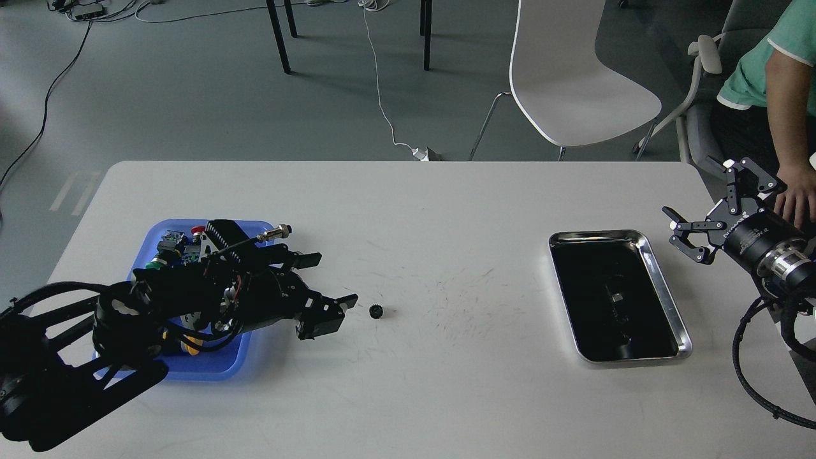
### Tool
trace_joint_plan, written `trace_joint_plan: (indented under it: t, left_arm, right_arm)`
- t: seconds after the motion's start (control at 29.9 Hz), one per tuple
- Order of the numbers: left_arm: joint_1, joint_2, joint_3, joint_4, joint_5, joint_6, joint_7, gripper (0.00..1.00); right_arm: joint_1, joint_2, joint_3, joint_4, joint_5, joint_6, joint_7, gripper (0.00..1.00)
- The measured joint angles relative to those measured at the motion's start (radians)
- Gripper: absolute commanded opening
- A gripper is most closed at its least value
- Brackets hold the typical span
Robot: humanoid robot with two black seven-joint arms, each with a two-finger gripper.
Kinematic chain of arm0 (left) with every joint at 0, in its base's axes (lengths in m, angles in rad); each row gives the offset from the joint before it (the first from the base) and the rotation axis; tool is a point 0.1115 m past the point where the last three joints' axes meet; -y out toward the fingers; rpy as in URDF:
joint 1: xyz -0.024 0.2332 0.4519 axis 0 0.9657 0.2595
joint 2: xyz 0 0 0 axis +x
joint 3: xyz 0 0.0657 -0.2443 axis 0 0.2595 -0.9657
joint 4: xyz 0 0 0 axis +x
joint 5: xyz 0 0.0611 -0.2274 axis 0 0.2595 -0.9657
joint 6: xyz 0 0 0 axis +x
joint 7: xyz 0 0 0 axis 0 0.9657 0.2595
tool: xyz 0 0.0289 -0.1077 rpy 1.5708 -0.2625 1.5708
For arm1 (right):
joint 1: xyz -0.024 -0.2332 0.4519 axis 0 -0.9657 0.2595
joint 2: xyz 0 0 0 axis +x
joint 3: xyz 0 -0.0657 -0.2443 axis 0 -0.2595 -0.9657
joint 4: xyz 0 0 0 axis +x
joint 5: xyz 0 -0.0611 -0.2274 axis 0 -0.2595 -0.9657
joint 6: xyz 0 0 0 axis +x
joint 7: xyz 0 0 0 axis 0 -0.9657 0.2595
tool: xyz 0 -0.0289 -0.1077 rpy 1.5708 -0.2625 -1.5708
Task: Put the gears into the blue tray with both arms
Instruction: 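Grasp the black part with the left gripper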
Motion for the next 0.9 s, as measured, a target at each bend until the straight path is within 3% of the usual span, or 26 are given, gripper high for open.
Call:
trace_joint_plan:
  t: [0.23, 0.9]
  left_arm:
    - [0.020, -0.072, 0.009, 0.045, 0.000, 0.027, 0.004, 0.95]
    - [0.044, -0.231, 0.010, 0.174, 0.000, 0.041, 0.072, 0.87]
  right_arm:
    - [-0.006, 0.005, 0.000, -0.004, -0.004, 0.000, 0.002, 0.98]
    - [-0.006, 0.019, 0.008, -0.005, -0.004, 0.000, 0.003, 0.98]
